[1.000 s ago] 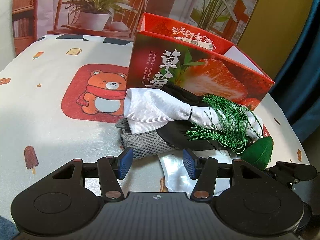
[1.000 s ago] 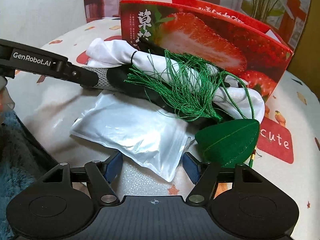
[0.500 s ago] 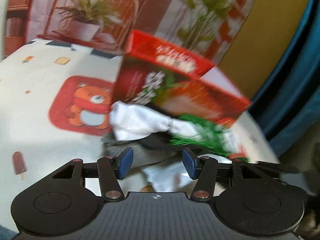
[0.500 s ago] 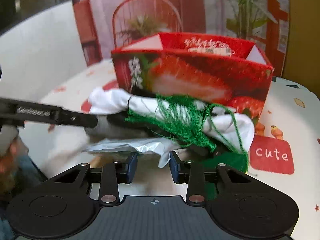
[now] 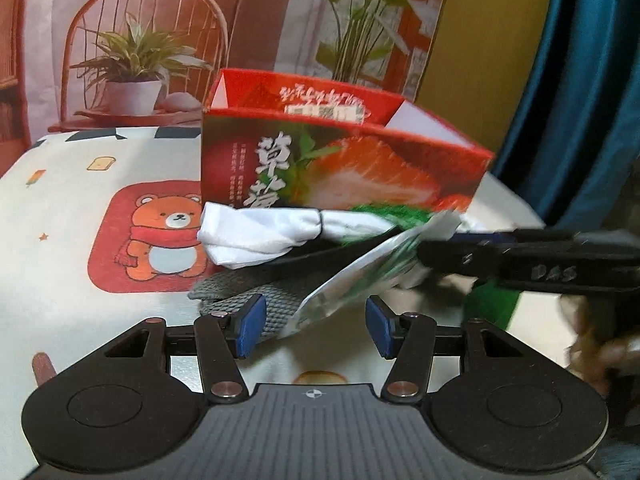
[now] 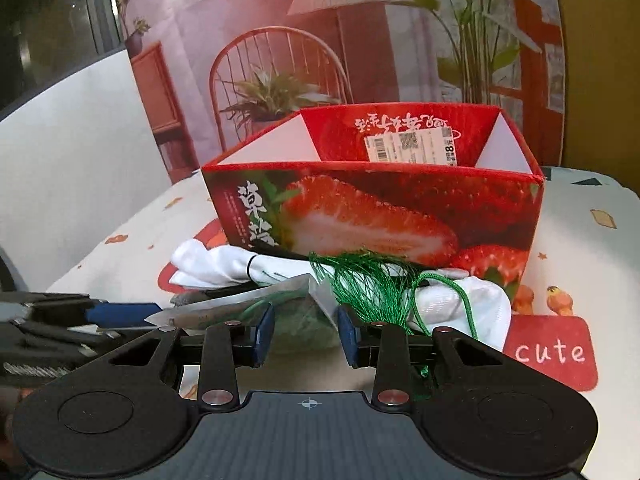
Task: Organize soft objects
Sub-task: 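Close both tools on the clear bag of green cables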
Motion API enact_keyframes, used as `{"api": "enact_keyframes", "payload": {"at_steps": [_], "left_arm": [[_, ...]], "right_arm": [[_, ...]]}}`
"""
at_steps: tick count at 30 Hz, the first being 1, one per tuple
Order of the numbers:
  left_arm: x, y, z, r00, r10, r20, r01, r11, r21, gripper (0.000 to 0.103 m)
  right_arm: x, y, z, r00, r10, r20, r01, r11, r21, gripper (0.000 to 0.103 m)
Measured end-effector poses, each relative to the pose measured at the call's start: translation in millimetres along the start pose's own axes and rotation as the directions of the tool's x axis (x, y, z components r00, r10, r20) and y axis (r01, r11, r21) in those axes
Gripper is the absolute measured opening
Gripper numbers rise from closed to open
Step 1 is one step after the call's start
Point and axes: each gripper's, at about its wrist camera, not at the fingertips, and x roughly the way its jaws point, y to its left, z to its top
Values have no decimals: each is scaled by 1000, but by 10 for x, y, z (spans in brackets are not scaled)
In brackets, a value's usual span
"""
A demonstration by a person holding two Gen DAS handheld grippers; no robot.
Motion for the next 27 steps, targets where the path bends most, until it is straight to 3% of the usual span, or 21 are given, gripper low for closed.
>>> {"api": "enact_keyframes", "payload": {"at_steps": [7, 14, 20, 27], "left_arm": [[206, 85, -31, 1000, -10, -27, 8, 999, -45, 42], [228, 162, -48, 1000, -6, -3, 6, 993, -119, 40], [260, 154, -53, 1000, -3, 16, 5, 993, -121, 40], [256, 171, -45, 999, -13, 39, 18, 992, -124, 40]], "right_arm": [[8, 50, -85, 999, 2, 42, 2, 996, -84, 43], [96, 76, -170, 997, 16, 81, -4, 989, -147, 51], [174, 58, -276, 996, 13, 83, -2, 990, -141, 50], [202, 7, -349, 997, -3, 80, 12, 993, -114, 32]]}}
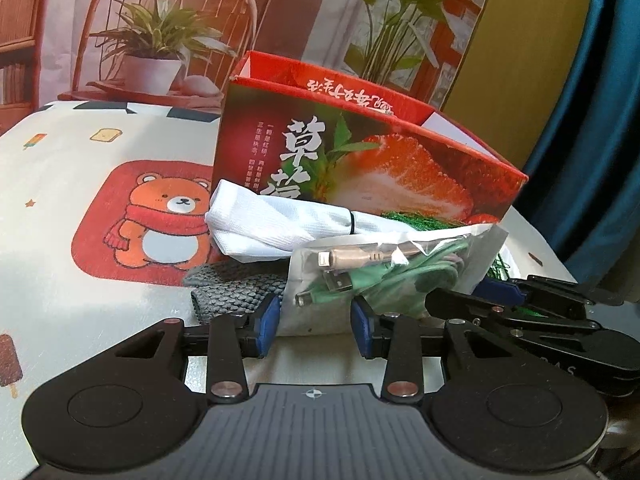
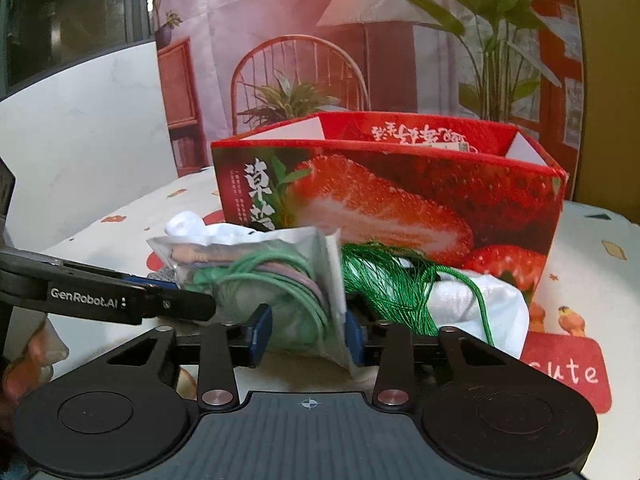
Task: Organize soft objects
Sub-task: 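Close both tools on the clear bag of green cables, then lift the clear cable bag with both tools toward the box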
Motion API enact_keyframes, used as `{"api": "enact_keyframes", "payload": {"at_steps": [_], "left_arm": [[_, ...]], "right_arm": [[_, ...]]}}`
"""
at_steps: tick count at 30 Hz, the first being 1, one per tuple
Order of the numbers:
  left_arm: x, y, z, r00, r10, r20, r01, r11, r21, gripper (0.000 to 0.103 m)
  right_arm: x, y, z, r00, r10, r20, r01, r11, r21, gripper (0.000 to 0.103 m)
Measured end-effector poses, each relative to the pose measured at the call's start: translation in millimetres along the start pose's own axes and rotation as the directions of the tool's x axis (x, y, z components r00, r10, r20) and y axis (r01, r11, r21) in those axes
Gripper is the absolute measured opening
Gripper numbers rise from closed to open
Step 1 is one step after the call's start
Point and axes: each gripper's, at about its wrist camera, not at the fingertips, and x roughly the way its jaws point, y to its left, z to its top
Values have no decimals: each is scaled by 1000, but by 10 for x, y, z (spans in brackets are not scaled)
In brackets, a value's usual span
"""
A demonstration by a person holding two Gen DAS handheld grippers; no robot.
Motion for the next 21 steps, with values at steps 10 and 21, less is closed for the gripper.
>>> {"api": "enact_keyframes", "payload": {"at_steps": [10, 21], "left_arm": [[-132, -68, 26, 997, -58, 49, 56, 998, 42, 40], [-346, -75, 151, 985, -103, 139, 103, 995, 8, 40]], "right_arm": [[-96, 41, 14, 1000, -2, 17, 1, 1000, 8, 27], [-294, 71, 111, 997, 12, 79, -14, 1000, 25, 21]]}}
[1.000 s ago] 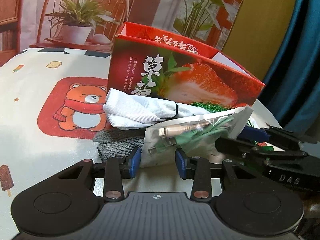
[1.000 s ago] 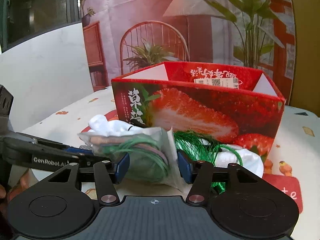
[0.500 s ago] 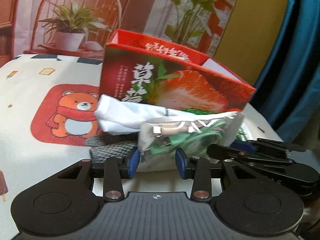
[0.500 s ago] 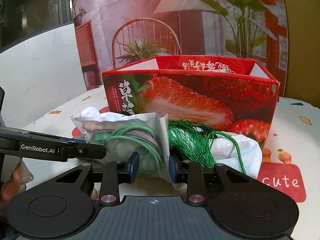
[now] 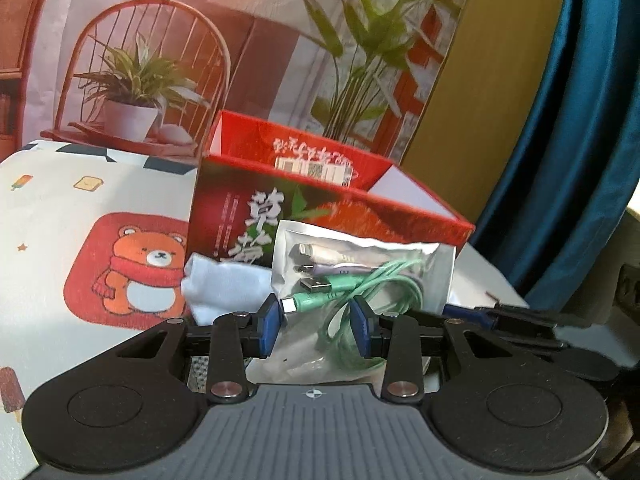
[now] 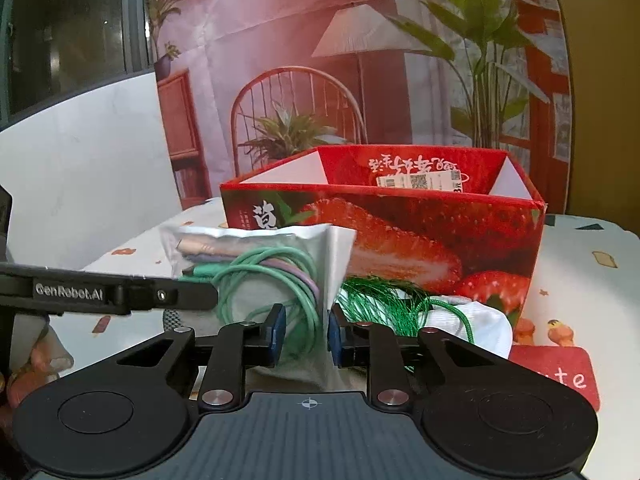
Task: Organize soft objects
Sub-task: 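Lift the clear cable bag with both tools toward the box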
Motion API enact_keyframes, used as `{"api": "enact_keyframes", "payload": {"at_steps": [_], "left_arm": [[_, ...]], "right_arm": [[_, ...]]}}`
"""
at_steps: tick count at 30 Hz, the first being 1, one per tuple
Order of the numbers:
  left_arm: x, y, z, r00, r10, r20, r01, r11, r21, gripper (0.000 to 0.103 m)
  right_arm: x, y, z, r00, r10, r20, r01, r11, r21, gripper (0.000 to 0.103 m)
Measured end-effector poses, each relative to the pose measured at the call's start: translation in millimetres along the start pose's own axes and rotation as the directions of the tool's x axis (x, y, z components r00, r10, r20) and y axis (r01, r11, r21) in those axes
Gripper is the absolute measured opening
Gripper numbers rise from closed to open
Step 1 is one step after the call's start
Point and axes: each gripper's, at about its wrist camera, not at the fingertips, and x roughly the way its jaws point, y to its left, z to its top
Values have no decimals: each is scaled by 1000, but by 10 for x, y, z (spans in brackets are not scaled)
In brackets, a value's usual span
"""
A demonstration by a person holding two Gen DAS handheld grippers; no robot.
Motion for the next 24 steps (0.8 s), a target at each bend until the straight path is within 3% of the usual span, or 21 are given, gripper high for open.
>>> {"api": "enact_keyframes", "payload": {"at_steps": [7, 14, 18, 24], "left_arm": [[-80, -110, 384, 999, -27, 47, 25, 999, 47, 40], [-2, -262, 921, 994, -56, 89, 47, 993, 105, 40], [171, -304, 1204, 993, -56, 102, 43, 991, 124, 40], [624, -271, 1519, 997, -39, 62, 33, 996, 84, 40]], "right_arm": [[-111, -1, 238, 997, 7, 76, -8, 1000, 16, 20], [-160, -104, 729, 986, -11, 166, 10, 1000, 3, 20], [-76, -247, 1042, 983, -14, 185, 12, 1000, 10, 21], [239, -489, 1370, 985, -41, 167, 39, 999, 15, 21]]}}
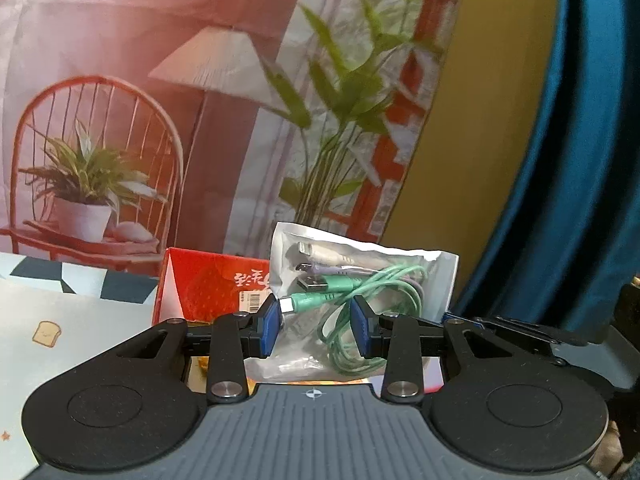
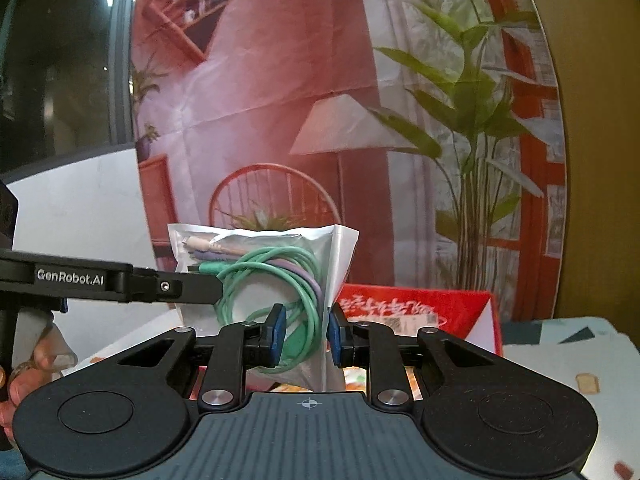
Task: Organize soft objects
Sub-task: 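Lift the clear cable bag with both tools toward the box, then lower the cable bag into the box and open both tools, then move both tools back down to the pile beside the box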
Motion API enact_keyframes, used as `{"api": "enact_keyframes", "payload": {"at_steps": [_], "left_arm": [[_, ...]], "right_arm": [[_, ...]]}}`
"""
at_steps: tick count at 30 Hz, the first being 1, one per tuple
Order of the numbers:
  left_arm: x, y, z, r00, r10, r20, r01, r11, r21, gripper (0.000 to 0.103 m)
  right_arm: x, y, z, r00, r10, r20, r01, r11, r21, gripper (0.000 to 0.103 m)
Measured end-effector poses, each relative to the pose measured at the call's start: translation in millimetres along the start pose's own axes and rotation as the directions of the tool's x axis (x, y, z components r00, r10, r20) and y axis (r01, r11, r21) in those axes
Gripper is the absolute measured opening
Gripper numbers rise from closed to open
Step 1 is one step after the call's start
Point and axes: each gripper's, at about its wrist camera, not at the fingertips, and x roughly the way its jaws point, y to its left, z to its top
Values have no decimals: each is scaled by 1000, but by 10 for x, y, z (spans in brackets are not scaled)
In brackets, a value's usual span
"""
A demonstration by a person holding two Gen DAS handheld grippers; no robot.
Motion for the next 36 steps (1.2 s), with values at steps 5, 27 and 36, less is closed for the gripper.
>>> {"api": "enact_keyframes", "payload": {"at_steps": [5, 27, 36], "left_arm": [[417, 31, -6, 995, 46, -93, -47, 999, -10, 40], [791, 94, -223, 938, 132, -321, -131, 991, 23, 68], [253, -32, -243, 976, 148, -162, -127, 983, 136, 68]], "right_arm": [[379, -222, 17, 994, -17, -108, 25, 997, 70, 21], [857, -498, -288, 920, -71, -386, 165, 963, 215, 31], [403, -199, -327, 971, -130, -199, 142, 989, 48, 32]]}}
